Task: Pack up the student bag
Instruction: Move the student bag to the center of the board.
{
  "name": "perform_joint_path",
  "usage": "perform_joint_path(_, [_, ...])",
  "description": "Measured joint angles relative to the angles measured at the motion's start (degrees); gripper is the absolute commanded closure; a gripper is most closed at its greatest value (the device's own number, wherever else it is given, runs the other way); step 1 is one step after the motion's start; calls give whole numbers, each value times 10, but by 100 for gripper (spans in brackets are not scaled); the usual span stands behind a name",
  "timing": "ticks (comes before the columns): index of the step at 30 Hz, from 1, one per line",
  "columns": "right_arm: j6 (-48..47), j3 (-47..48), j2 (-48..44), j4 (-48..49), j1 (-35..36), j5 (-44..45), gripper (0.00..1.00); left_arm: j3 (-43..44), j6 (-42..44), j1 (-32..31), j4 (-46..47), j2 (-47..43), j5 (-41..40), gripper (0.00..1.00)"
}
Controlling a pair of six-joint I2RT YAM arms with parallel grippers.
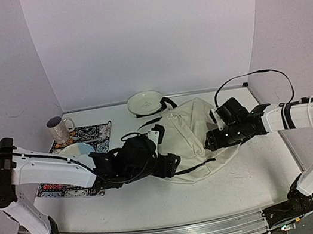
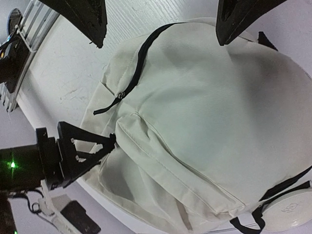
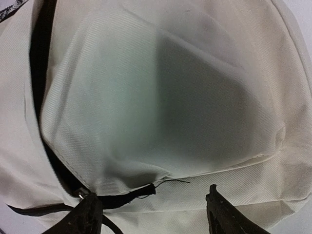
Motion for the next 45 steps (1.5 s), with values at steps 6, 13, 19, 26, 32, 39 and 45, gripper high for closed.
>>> perform_joint_path(6, [3,14,22,17,0,-10,25,99,57,-5,-6,102,43,29])
perform_joint_path(13, [-8,32,41,18,-2,-33,23,169,102,-14,-5,174,83,31])
perform_joint_path(19, [-34,74,88,13,3,-61,23,151,103,-12,-2,172,74,31])
perform_joint_path(26, [-50,156,176,8,45,-68,25,60,78,14,-3,134,59,31])
perform_joint_path(32, [-54,210,218,13,112,-90,25,-3,64,28,-4,74,43,31])
perform_joint_path(39, [-44,206,193,2,130,-76,22,-14,34,28,1,55,30,32])
perform_joint_path(45, [-15,170,99,-5,105,-4,22,19,-25,28,1,92,22,44])
